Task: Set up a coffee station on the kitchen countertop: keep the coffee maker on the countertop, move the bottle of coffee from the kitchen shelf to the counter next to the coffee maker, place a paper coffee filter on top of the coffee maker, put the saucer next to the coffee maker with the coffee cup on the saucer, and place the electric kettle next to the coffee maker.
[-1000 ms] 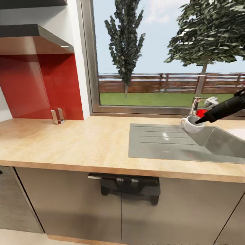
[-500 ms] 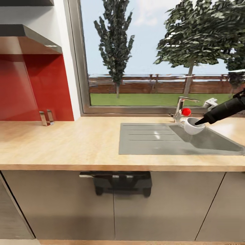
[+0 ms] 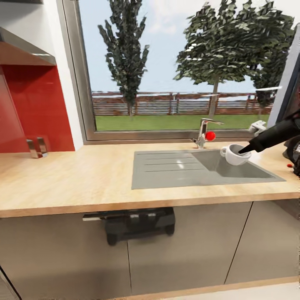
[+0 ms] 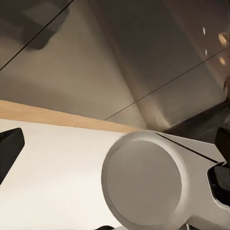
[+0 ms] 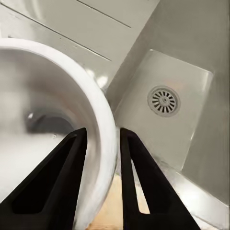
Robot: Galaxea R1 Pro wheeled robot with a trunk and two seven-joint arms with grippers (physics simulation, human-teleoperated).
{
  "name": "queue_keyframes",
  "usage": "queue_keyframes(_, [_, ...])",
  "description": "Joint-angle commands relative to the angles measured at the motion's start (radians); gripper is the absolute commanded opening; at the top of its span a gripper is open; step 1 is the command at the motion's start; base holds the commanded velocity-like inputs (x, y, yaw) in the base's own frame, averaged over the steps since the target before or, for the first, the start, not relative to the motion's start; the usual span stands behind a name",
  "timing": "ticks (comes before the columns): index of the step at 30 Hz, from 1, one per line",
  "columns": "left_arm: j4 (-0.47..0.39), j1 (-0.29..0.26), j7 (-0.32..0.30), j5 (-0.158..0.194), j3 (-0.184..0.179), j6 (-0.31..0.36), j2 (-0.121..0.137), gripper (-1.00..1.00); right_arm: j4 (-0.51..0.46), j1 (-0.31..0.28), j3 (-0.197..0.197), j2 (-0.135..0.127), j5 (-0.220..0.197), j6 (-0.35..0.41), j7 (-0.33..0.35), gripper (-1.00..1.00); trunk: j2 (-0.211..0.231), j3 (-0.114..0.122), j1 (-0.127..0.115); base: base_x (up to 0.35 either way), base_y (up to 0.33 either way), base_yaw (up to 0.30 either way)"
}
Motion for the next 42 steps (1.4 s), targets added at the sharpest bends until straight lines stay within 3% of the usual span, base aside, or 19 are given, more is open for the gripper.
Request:
queue_keyframes(1, [0.001,-0.001,-0.002,-0.005,0.008,-0.008,0.000,1.00,-0.001,-0.002,0.002,-0.001,0.010,0.011,0.010,-1.00,-0.001,-0.001,0.000,-0.185,0.122,-0.052])
queue_keyframes(12, [0.001,-0.001,-0.002,-0.005,0.008,-0.008,0.000,1.00,-0.001,-0.002,0.002,-0.001,0.009,0.010,0.010,-1.00,-0.001,0.002,0.000,-0.203,0.142,-0.063])
queue_keyframes(24, [0.001,-0.001,-0.002,-0.006,0.008,-0.007,0.000,1.00,-0.001,-0.002,0.002,-0.001,0.009,0.010,0.010,-1.00,-0.001,0.013,0.000,-0.014,0.010,-0.200])
queue_keyframes(42, [0.000,-0.001,-0.002,-0.005,0.008,-0.008,0.000,1.00,0.002,-0.002,0.002,0.001,0.008,0.011,0.010,-1.00,-0.001,0.017,0.000,0.000,0.000,-0.051])
